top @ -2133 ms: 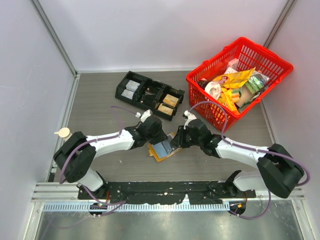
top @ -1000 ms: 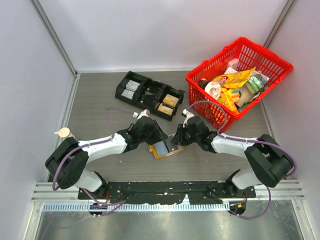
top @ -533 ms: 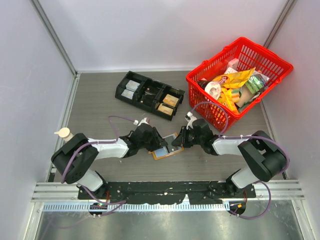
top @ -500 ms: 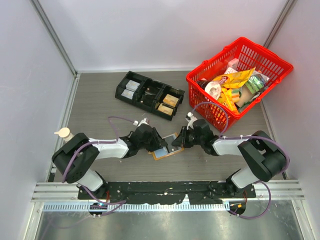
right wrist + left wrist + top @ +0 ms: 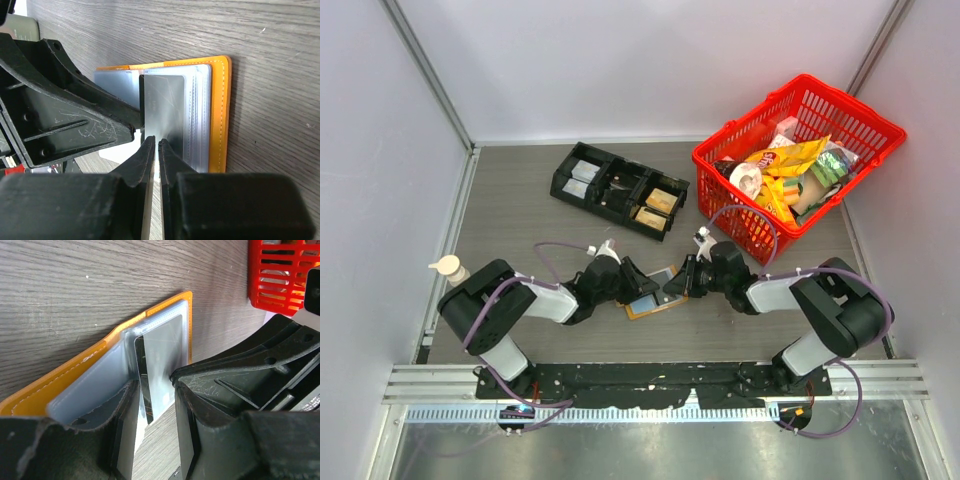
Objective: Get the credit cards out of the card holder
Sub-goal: Remove the credit card from the card holder.
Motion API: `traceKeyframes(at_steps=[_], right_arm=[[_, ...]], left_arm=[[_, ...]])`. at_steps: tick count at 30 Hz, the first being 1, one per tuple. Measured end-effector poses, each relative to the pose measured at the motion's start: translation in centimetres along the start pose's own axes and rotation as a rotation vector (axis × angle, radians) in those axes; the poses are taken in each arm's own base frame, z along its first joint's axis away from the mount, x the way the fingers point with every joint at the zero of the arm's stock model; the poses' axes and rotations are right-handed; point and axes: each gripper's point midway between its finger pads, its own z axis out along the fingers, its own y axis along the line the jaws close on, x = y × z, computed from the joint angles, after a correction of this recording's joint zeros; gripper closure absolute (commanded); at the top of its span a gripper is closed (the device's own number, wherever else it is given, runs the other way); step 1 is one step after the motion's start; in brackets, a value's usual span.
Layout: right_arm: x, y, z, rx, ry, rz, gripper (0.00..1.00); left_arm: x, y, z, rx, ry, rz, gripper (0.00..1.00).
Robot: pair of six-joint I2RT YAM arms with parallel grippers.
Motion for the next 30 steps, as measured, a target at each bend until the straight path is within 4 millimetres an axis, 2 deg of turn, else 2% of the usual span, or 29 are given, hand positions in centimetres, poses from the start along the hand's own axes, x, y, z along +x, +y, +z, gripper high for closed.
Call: traceKeyframes(at_steps=[15, 25, 30], right_arm=[[0.1, 0.1, 0.1, -0.03, -0.005, 0.022, 0.87], [0.1, 0.1, 0.0, -0.036, -0.002, 0.034, 0.87], [0.4, -0.3, -1.1, 0.014, 0.017, 0.026, 0.87]], left_arm=[[0.4, -0.1, -0.5, 0.074, -0.012, -0.002, 0.77], [0.6, -0.3, -0.6, 0.091, -0.014, 0.013, 0.78], [0.6, -1.0, -0.8, 0.122, -0.021, 0.001, 0.77]])
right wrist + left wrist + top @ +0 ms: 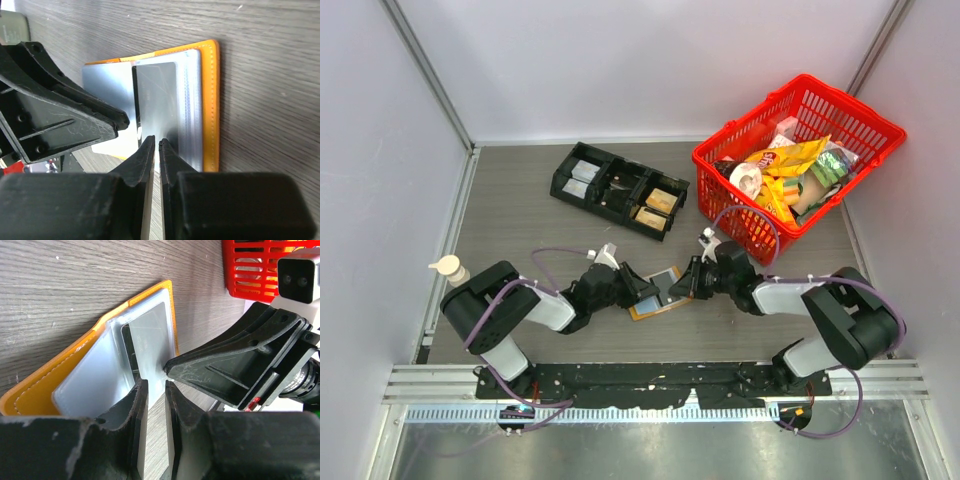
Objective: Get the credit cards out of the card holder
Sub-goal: Remove the credit card from the card holder.
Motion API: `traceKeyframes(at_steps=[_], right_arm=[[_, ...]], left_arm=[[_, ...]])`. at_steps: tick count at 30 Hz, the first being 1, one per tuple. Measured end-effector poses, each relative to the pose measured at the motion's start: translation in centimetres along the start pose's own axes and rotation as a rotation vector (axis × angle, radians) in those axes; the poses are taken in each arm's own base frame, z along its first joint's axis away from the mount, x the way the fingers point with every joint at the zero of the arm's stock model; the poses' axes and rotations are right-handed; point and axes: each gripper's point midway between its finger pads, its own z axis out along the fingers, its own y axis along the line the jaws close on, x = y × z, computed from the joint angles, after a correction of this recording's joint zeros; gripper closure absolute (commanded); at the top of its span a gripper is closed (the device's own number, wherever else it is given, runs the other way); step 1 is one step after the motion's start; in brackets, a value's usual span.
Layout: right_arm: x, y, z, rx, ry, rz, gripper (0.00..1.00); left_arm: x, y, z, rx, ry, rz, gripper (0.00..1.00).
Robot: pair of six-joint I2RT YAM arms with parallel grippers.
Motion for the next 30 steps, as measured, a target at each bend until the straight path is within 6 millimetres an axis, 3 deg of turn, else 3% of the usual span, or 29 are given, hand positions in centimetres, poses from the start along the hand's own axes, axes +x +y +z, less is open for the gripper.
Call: traceKeyframes(at_steps=[8, 22, 30], right_arm=[[-1.5, -1.4, -1.3, 0.098, -0.002, -0.06, 0.86], [-1.4, -1.9, -1.0, 0.1, 0.028, -0.092, 0.84], [-1.3, -2.1, -0.9, 0.09, 0.022, -0.093, 0.87]], left_arm=[[-0.1, 0.3, 0.0, -0.008, -0.009, -0.007, 0.71], [0.0, 1.0, 0.0, -0.043, -0.012, -0.007, 0.59], [0.0, 0.9, 0.0, -0.041, -0.011, -0.007, 0.6]])
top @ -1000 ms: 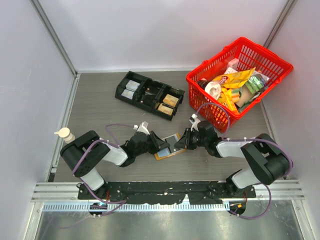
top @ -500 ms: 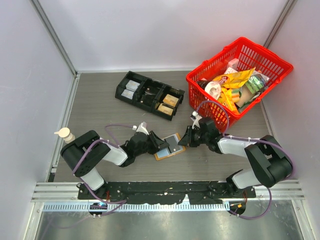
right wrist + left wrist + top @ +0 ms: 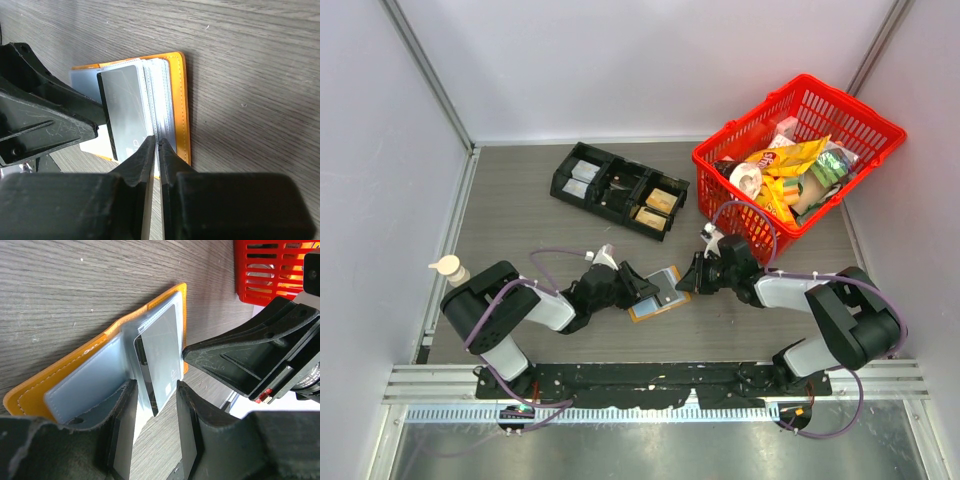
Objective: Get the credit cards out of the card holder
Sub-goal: Remove the credit card from the card holder.
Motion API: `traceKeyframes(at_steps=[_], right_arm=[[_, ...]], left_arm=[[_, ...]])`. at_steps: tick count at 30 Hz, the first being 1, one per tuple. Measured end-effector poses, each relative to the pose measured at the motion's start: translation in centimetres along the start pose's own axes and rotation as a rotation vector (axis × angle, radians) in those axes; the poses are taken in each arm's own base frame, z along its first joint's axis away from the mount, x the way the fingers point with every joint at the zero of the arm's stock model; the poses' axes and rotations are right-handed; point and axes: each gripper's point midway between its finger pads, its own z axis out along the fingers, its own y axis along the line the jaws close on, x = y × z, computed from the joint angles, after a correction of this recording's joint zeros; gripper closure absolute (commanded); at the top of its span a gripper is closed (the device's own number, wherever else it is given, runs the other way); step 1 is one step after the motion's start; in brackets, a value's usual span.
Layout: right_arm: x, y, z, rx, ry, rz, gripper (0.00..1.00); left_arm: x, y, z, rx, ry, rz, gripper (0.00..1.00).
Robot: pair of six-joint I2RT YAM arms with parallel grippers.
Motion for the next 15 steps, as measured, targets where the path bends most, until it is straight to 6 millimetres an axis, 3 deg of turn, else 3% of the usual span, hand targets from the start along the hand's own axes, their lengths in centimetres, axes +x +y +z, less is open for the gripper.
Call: traceKeyframes(at_steps=[15], right_arm=[[0.03, -0.06, -0.02, -0.005, -0.006, 0.001, 0.87]], left_arm=[[0.36, -0.9, -0.19, 0.028, 0.006, 0.016, 0.71]])
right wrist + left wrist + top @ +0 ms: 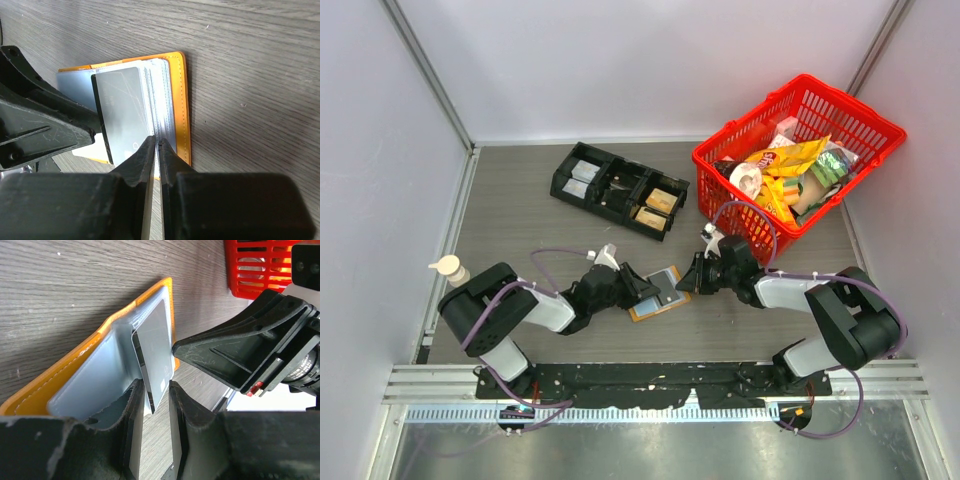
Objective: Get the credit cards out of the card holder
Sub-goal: Remove the credit card from the card holder.
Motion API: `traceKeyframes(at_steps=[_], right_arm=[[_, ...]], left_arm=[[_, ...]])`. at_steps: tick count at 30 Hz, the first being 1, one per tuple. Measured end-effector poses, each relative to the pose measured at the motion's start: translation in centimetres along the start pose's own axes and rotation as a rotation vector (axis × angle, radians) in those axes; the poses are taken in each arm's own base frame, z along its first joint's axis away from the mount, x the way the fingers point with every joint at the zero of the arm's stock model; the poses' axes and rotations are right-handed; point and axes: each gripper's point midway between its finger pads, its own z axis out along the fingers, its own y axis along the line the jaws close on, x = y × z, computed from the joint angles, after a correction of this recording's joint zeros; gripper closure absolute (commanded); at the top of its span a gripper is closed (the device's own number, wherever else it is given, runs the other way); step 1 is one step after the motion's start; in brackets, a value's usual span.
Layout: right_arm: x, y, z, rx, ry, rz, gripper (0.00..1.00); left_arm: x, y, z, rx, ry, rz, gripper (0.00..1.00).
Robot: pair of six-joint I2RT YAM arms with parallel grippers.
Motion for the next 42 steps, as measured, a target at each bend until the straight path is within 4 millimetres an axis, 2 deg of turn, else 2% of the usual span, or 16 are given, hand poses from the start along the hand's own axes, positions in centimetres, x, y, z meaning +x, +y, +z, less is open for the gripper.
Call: traceKeyframes(at_steps=[11, 18, 20, 23, 24, 36, 42], right_arm=[[0.1, -0.1, -0.1, 0.002, 0.0, 0.002, 0.87], [0.1, -0.1, -0.2, 0.001, -0.002, 0.002, 0.87], [0.1, -0.1, -0.2, 0.001, -0.003, 0.001, 0.87], [0.1, -0.1, -0.3, 0.002, -0.005, 0.002, 0.87], [0.1, -0.2, -0.3, 0.003, -0.005, 0.002, 0.87], [0.8, -0.3, -1.6, 0.041, 0.023, 0.023, 0.82], [-1.0, 2.1, -1.6, -0.043, -0.009, 0.01, 0.82]], left_arm=[[0.0, -1.3, -0.1, 0.047, -0.007, 0.006, 0.75], [0.4, -0.3, 0.7, 0.016, -0.004, 0.003, 0.75], [0.4, -0.1, 0.8, 0.008, -0.006, -0.001, 0.8], [0.3, 0.0, 0.9, 0.007, -0.013, -0.009, 0.97], [0.2, 0.0, 0.9, 0.007, -0.016, -0.014, 1.0], [0.3, 0.8, 0.0, -0.014, -0.038, -0.021, 1.0], [0.4, 1.1, -0.2, -0.022, -0.036, -0.027, 1.0]])
